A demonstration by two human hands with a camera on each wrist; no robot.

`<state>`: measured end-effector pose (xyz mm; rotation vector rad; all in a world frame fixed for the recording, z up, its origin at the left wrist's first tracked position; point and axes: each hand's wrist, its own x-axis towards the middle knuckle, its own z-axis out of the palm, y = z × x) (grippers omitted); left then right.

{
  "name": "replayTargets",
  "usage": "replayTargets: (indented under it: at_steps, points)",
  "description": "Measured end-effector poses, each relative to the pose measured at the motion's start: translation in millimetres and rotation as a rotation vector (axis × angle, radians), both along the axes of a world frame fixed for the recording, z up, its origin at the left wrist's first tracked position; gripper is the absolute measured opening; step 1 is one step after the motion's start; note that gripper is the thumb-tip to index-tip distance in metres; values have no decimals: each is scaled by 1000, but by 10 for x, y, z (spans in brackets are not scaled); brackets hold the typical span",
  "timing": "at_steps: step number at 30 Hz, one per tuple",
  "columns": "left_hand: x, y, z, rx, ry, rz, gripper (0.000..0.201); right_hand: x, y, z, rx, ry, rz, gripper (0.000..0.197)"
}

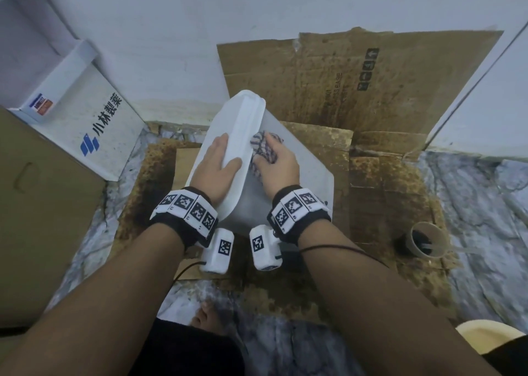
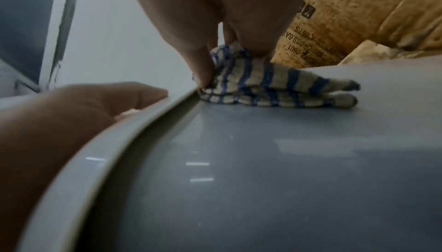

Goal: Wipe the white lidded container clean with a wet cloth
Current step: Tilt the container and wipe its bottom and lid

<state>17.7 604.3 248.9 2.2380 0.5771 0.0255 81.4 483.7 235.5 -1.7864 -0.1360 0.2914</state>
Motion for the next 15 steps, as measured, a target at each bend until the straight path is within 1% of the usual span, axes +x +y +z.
replayTargets:
  at_steps: [2,4,6,7,9,11,15]
  points:
    - [0,25,-18,3,-9,-11,63,65,69,-40,-153,-85,74,58]
    - [2,44,-35,2,-16,-17,63,101,108,-45,-379,-166,177,59]
    - [0,56,-36,5,-15,-16,63,91,116,-54,-536,-197,252,59]
    - [-3,66,-35,-2,-18,-12,63,80,111,-75,-559,-203,269,59]
    - [-15,84,-34,-19,-23,-13,63,61,86,-154,-547,-223,270,57]
    - [-25,104,-45,-24,-22,-20,63,47,47,-256,-555,-236,245,55]
    - [-56,146,-56,-45,-5,-16,63,48,-97,-508,-591,-195,185,54]
